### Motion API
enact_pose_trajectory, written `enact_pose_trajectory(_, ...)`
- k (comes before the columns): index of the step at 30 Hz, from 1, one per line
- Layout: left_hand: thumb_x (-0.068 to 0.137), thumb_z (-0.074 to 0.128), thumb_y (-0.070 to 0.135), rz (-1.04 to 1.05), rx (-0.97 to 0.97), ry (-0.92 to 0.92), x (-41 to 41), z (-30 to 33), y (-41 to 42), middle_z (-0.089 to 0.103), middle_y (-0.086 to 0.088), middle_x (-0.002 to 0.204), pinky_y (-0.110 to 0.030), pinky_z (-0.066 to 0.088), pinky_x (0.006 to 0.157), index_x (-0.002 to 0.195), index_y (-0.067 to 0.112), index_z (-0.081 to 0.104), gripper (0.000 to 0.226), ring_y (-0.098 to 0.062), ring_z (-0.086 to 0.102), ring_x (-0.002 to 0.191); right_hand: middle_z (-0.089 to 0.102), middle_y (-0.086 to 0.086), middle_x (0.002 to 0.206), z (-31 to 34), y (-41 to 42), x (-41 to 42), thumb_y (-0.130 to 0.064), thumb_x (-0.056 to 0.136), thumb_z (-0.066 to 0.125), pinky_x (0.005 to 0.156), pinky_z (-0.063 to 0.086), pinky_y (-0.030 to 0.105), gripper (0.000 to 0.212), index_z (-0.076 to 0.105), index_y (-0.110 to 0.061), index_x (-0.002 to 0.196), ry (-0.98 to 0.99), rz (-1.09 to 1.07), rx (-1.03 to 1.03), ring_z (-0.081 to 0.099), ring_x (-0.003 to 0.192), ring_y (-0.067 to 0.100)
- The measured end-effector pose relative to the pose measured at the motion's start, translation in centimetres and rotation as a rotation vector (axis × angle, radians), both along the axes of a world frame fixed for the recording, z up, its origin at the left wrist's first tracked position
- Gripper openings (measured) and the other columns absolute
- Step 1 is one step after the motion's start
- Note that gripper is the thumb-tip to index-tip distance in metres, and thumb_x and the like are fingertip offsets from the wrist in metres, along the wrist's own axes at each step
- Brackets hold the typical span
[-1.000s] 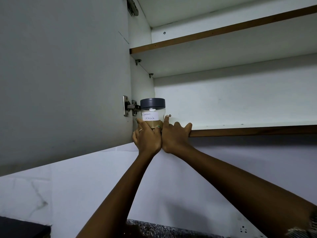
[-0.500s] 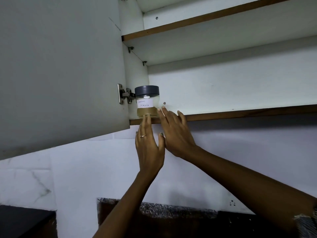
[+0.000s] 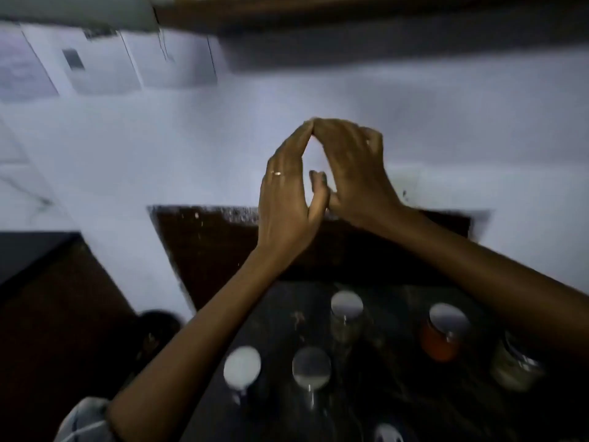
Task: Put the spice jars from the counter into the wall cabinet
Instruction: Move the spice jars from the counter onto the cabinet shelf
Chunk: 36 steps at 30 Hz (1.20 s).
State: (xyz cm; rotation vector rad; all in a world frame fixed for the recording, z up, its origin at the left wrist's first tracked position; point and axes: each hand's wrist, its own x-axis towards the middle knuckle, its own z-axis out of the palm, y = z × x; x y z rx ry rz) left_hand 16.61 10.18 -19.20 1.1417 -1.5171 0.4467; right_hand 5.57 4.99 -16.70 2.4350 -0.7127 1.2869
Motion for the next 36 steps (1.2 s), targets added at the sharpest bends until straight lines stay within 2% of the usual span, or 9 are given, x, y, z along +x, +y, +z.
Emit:
enact_pose_trajectory(5,0.086,0.055,0.004,-0.080,0.204,0.011,-2.3,-6.4,3.5,0.049,-0.012,0.138,-0.017,0.030,0.106,0.137,0.001,0.042,0.053,-0.021,0.046,0.126,0.051,0.006,0.135,-7.8,3.3,-2.4,-0.012,0.078,0.056,0.097,0.022,0.033,0.056,0.045,-0.008,0.133,-0.018,-0.003,0.227,0.043,0.126,0.022)
enact_pose_trajectory(10,0.088,0.056,0.010,-0.134,0.412,0.082,-3.3,-12.8,6.1,0.048,-0.010,0.138,-0.030,0.037,0.107,0.138,0.003,0.041,0.053,-0.020,0.046,0.127,0.049,0.007,0.137,-14.9,5.9,-4.0,-0.013,0.079,0.062,0.094,0.023,0.031,0.055,0.047,-0.007,0.132,0.051,-0.036,0.384,0.044,0.126,0.022)
enact_pose_trajectory(13,0.088,0.055,0.013,-0.173,0.568,0.180,-4.5,-17.0,7.6,0.044,-0.006,0.143,-0.021,0.035,0.106,0.142,0.009,0.035,0.058,-0.015,0.043,0.129,0.047,0.006,0.138,-18.5,7.3,-5.6,-0.015,0.077,0.063,0.096,0.027,0.034,0.061,0.042,-0.009,0.135,0.110,-0.010,0.541,0.043,0.124,0.021)
enact_pose_trajectory(16,0.084,0.061,0.010,-0.222,0.721,0.210,-5.6,-21.1,8.9,0.052,-0.009,0.132,-0.017,0.037,0.099,0.138,0.010,0.039,0.058,-0.012,0.047,0.120,0.042,0.012,0.136,-22.1,8.2,-7.7,-0.026,0.078,0.066,0.104,0.031,0.050,0.070,0.033,-0.011,0.138,0.332,-0.001,0.798,0.040,0.125,0.027)
enact_pose_trajectory(20,0.080,0.070,0.016,-0.344,1.188,0.017,-6.3,-26.4,10.5,0.046,-0.011,0.141,-0.040,0.040,0.105,0.146,0.012,0.028,0.079,-0.024,0.047,0.127,0.010,0.001,0.154,-26.9,9.3,-10.7,-0.056,0.066,0.073,0.111,0.023,0.050,0.110,0.006,-0.022,0.147,0.901,-0.151,1.148,0.019,0.138,0.028)
enact_pose_trajectory(22,0.076,0.075,0.020,-0.422,1.348,-0.003,-6.8,-28.0,11.3,0.042,-0.009,0.145,-0.041,0.039,0.107,0.148,0.013,0.025,0.088,-0.024,0.044,0.131,-0.003,-0.002,0.157,-29.3,9.8,-12.0,-0.059,0.060,0.076,0.113,0.020,0.054,0.124,-0.004,-0.026,0.148,1.024,-0.184,1.253,0.010,0.142,0.029)
enact_pose_trajectory(27,0.075,0.077,0.022,-0.456,1.490,0.008,-7.5,-28.6,11.4,0.036,-0.011,0.150,-0.031,0.031,0.113,0.150,0.010,0.018,0.096,-0.023,0.037,0.137,0.009,0.002,0.153,-32.7,11.1,-13.6,-0.044,0.051,0.087,0.116,0.025,0.040,0.134,-0.001,-0.018,0.149,0.867,-0.071,1.394,0.018,0.141,0.024)
enact_pose_trajectory(32,0.074,0.076,0.016,-0.491,1.630,-0.085,-8.0,-28.7,10.9,0.038,-0.015,0.148,-0.035,0.034,0.111,0.151,0.010,0.006,0.104,-0.027,0.041,0.134,0.024,0.001,0.142,-33.9,11.4,-14.0,-0.034,0.049,0.086,0.100,0.045,0.034,0.124,0.008,-0.025,0.145,0.726,-0.072,1.401,0.042,0.125,0.021)
enact_pose_trajectory(36,0.074,0.077,0.019,-0.453,1.619,-0.121,-8.4,-29.4,11.0,0.042,-0.014,0.145,-0.034,0.036,0.108,0.151,0.013,0.009,0.103,-0.028,0.044,0.131,0.037,0.000,0.133,-33.8,11.4,-14.3,-0.032,0.047,0.084,0.090,0.047,0.028,0.112,0.019,-0.026,0.138,0.647,-0.033,1.406,0.048,0.115,0.017)
